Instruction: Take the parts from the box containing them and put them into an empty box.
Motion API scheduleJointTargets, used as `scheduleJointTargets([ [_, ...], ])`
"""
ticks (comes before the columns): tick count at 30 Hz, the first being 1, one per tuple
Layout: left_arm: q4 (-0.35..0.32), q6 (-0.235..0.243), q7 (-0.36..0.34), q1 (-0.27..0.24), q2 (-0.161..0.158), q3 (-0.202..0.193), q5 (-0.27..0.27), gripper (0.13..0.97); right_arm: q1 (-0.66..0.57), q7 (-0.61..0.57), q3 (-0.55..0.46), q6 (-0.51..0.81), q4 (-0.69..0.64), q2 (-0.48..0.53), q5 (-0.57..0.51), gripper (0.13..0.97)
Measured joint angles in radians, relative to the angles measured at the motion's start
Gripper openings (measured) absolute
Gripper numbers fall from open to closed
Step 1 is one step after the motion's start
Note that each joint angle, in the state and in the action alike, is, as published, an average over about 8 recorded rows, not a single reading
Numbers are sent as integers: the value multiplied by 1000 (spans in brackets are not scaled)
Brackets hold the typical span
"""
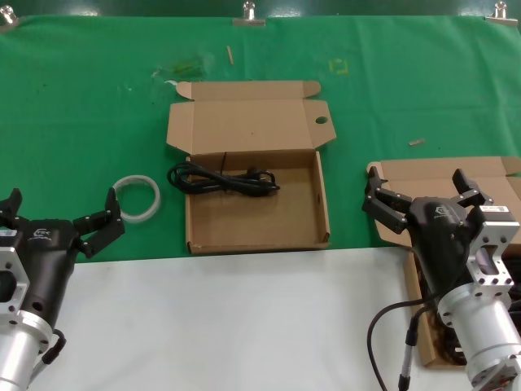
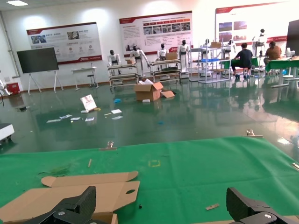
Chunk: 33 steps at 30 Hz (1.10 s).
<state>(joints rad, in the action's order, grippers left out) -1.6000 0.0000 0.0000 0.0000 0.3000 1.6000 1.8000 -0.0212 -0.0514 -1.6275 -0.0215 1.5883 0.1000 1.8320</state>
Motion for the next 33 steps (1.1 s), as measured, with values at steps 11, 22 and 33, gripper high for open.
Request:
scheduleJointTargets([
  [11,0,0,0,0,0,0,0,965,0,0,0,0,0,0,0,966],
  [22,0,0,0,0,0,0,0,965,0,0,0,0,0,0,0,966],
  [33,0,0,0,0,0,0,0,965,0,0,0,0,0,0,0,966],
])
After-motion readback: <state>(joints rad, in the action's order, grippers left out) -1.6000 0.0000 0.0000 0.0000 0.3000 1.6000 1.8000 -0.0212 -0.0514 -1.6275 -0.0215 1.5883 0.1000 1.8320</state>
